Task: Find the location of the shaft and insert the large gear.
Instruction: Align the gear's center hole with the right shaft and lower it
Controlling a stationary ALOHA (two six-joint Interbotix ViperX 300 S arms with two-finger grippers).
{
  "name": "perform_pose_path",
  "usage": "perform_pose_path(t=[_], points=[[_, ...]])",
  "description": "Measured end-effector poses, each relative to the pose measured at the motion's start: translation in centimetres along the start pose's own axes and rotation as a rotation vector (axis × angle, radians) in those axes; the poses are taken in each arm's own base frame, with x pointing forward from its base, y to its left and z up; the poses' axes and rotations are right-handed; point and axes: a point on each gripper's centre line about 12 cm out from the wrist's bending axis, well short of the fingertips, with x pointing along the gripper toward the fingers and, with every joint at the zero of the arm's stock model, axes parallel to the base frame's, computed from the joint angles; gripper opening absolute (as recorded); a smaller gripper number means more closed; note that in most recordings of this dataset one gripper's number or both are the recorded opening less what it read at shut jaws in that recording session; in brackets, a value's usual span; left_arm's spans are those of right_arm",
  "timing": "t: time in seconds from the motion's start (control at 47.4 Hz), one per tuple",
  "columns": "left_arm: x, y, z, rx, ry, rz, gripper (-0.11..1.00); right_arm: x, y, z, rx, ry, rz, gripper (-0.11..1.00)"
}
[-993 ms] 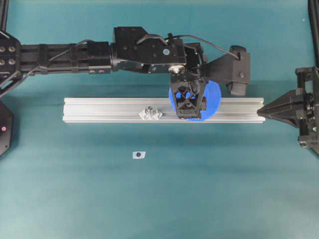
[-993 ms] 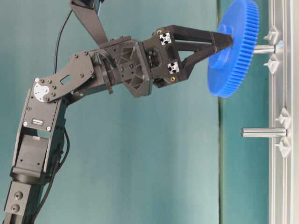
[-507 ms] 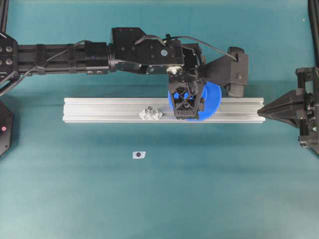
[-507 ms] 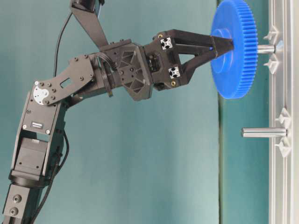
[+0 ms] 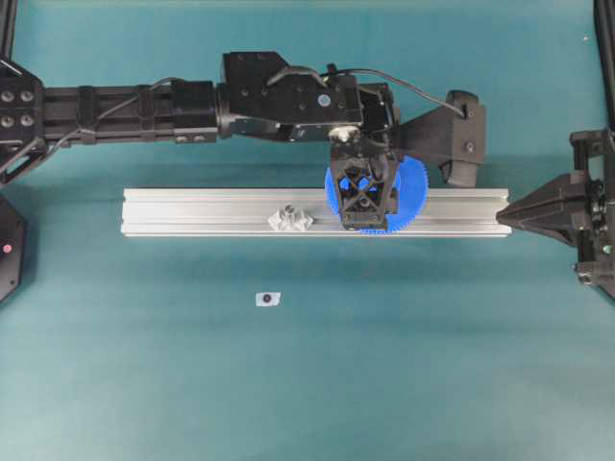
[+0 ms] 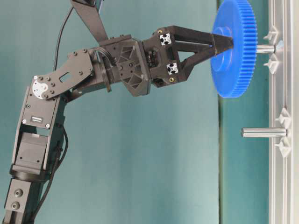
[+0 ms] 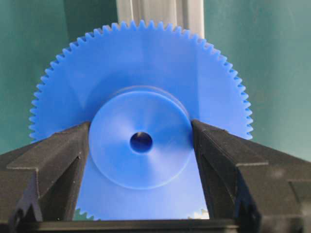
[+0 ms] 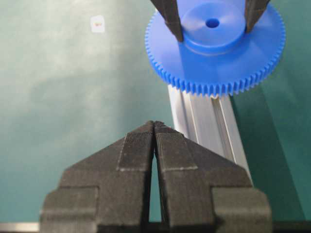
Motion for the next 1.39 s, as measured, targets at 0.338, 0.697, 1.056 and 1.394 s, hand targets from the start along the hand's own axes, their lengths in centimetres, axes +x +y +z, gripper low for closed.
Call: perform_pose_path(t=[0.338,0.697,1.056,1.394], points=[[0.0,-0.1,0.1,-0.002,0.001,-0.001,0.70,0.0,0.0,0.0,0.000,-0.002,0.000,0.03],[-0.1,-0.3,0.3,0.006,-0.008,0.000,0.70,0.0,0.0,0.0,-0.001,-0.001,0.002,0.03],[-0.1,-0.9,0.5,0.053,-0.008,-0.004,0.85,0.0,0.0,0.0,0.000,-0.002,0.000,0.03],[-0.5,-1.3,0.9,0.075,-0.020,-0.004,0.85,0.0,0.0,0.0,-0.001,-0.001,0.002,0.03]])
